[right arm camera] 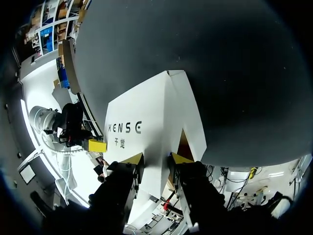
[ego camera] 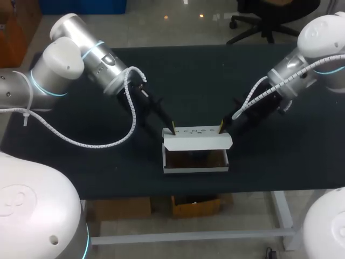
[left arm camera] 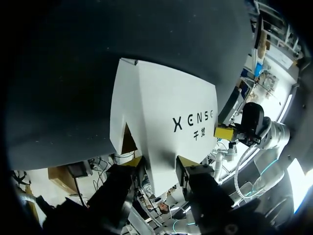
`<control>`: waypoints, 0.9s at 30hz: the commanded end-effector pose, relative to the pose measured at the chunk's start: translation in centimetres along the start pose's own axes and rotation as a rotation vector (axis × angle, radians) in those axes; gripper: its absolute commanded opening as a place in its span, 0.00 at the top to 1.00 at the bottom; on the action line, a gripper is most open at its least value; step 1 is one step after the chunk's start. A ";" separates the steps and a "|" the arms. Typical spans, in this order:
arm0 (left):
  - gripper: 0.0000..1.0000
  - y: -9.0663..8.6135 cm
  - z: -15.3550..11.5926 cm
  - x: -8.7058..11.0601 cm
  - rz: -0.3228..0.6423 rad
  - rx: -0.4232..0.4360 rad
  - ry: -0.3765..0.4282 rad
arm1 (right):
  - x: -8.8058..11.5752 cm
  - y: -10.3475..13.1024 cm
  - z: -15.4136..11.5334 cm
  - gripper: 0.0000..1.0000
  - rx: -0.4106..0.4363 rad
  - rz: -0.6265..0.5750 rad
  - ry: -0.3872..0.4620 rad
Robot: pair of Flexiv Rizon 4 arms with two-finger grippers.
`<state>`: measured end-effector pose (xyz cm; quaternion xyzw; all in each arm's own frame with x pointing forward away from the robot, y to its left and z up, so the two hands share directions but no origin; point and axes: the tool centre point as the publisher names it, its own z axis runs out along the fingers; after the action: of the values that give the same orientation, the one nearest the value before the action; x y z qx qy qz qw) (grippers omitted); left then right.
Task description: Assemble the packaging by folding the flat box into shape, placing the metal phone stand inside, and closing the box properly
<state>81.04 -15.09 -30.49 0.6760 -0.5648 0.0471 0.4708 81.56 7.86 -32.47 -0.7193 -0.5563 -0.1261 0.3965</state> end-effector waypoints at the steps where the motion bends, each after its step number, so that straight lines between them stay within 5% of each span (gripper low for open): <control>1: 0.57 -0.3 0.4 0.7 -0.003 -0.011 -0.003 | 0.6 0.1 0.4 0.69 0.017 0.000 0.008; 27: 0.58 -0.3 -0.1 1.1 -0.030 -0.037 -0.007 | 1.2 0.2 0.1 0.69 0.032 0.004 0.019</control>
<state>81.25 -15.17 -29.95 0.6776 -0.5561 0.0321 0.4801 82.02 8.19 -31.90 -0.7144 -0.5521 -0.1264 0.4110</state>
